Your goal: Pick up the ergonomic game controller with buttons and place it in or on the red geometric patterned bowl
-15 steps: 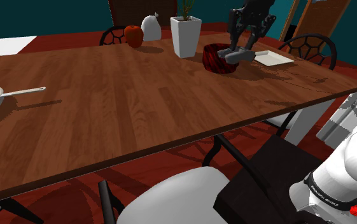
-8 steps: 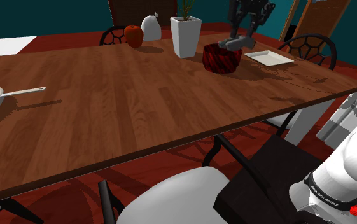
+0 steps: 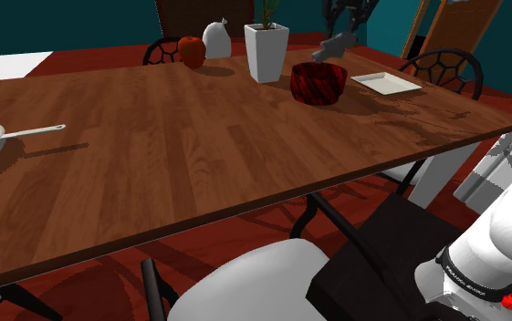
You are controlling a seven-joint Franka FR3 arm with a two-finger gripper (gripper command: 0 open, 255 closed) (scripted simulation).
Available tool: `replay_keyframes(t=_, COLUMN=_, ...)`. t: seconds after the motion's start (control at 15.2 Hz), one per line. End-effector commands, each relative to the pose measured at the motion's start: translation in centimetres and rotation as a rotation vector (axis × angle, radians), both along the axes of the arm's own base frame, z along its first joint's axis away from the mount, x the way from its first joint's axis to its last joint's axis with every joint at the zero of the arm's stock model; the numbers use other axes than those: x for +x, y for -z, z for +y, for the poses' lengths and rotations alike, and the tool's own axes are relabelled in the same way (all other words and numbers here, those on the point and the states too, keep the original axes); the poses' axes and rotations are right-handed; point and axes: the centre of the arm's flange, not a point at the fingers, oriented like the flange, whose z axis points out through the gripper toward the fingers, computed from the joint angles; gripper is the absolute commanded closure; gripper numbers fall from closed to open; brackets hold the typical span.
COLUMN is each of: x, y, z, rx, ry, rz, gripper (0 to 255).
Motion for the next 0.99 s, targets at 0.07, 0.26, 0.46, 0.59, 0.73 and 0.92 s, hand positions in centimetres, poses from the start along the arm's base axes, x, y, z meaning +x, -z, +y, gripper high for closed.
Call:
replay_keyframes(t=0.07, x=2.6, y=-0.4, z=-2.9, rx=-0.001, ry=-0.001, rz=0.0, gripper=255)
replay_keyframes(t=0.26, x=5.3, y=-0.9, z=-5.8, rx=-0.001, ry=-0.001, rz=0.0, gripper=255)
replay_keyframes(t=0.46, x=8.1, y=-1.3, z=-8.8, rx=-0.001, ry=-0.001, rz=0.0, gripper=255)
replay_keyframes(t=0.59, x=8.1, y=-0.2, z=-8.8, rx=-0.001, ry=-0.001, rz=0.0, gripper=255)
replay_keyframes(t=0.73, x=8.1, y=0.8, z=-8.8, rx=-0.001, ry=-0.001, rz=0.0, gripper=255)
replay_keyframes(t=0.92, x=8.1, y=2.4, z=-8.8, rx=-0.001, ry=-0.001, rz=0.0, gripper=255)
